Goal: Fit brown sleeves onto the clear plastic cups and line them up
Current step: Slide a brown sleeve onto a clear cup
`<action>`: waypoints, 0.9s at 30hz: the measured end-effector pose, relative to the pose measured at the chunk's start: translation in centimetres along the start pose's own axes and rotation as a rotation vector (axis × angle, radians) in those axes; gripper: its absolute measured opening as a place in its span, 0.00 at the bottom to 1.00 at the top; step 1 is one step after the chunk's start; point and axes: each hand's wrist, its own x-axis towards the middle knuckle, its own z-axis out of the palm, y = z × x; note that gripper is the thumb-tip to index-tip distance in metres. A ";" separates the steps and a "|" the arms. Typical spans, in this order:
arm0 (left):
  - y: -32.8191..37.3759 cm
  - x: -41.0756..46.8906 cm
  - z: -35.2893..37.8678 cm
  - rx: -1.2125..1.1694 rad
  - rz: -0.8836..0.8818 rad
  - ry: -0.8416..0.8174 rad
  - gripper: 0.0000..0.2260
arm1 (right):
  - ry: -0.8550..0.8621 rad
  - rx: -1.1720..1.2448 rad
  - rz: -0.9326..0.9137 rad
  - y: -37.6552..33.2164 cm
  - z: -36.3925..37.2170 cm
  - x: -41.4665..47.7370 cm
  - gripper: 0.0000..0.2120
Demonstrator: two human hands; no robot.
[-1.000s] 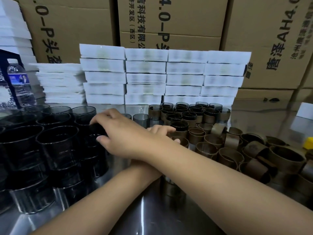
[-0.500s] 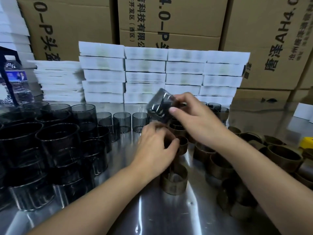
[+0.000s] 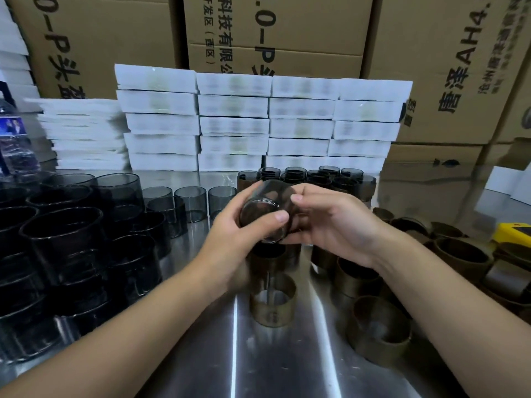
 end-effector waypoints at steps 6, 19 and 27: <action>0.5 0.6 -0.4 -0.209 -0.058 0.193 0.28 | 0.180 -0.300 -0.090 0.6 0.6 0.1 0.18; 0.5 0.7 -0.3 -0.384 -0.171 0.247 0.22 | -0.318 -1.191 -0.031 0.5 3.1 -2.9 0.07; 0.5 0.6 -0.5 -0.372 -0.144 0.208 0.13 | -0.399 -1.205 0.017 -0.1 3.0 -3.0 0.04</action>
